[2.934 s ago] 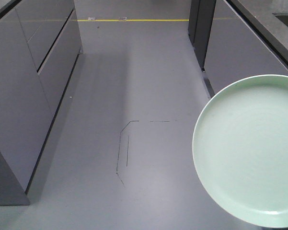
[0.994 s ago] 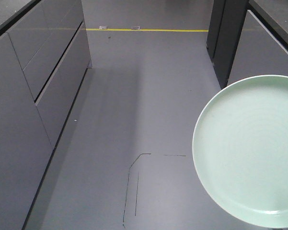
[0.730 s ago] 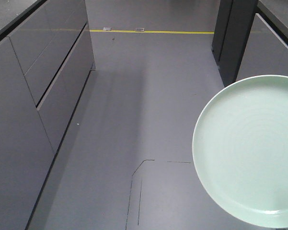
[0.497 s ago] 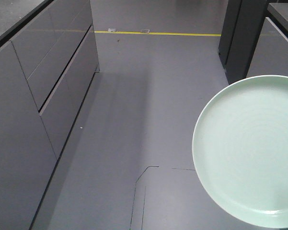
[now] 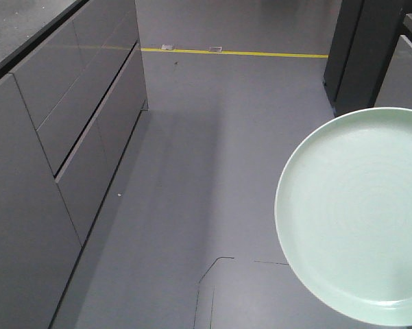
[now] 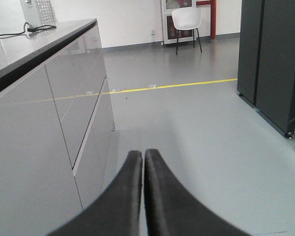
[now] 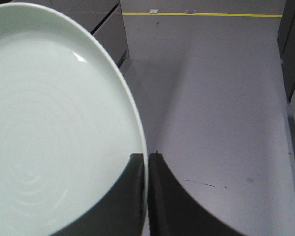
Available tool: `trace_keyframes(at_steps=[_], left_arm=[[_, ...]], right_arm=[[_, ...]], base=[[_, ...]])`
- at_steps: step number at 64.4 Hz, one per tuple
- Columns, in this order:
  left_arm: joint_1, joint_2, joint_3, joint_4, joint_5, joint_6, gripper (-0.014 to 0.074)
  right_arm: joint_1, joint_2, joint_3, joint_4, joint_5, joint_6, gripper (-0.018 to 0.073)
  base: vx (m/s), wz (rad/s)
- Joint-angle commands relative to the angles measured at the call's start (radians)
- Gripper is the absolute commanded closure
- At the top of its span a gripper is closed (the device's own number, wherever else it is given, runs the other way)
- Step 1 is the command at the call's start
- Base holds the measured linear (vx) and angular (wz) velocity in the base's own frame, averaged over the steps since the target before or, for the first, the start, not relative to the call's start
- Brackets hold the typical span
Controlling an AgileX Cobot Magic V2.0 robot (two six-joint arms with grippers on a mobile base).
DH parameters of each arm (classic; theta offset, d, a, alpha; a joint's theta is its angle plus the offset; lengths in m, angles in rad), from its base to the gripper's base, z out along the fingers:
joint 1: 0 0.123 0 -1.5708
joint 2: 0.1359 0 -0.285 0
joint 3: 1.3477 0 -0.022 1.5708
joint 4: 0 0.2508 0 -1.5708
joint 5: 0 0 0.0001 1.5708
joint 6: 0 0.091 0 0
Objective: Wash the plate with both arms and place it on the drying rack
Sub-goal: 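Drive down the aisle holding the plate in the right gripper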
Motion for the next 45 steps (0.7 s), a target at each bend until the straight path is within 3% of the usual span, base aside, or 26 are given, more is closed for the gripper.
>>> trace_keyframes(at_steps=[1,45], left_arm=[[0.001,-0.015,0.028,-0.004,-0.074,-0.01,0.0593],[0.001,-0.015,0.028,-0.004,-0.074,-0.01,0.0593]], right_arm=[[-0.004,0.007,-0.025,0.001,-0.075,-0.008,0.0563],[-0.004,0.007,-0.025,0.001,-0.075,-0.008,0.0563]], base=[[0.21,-0.01],[0.21,-0.08]])
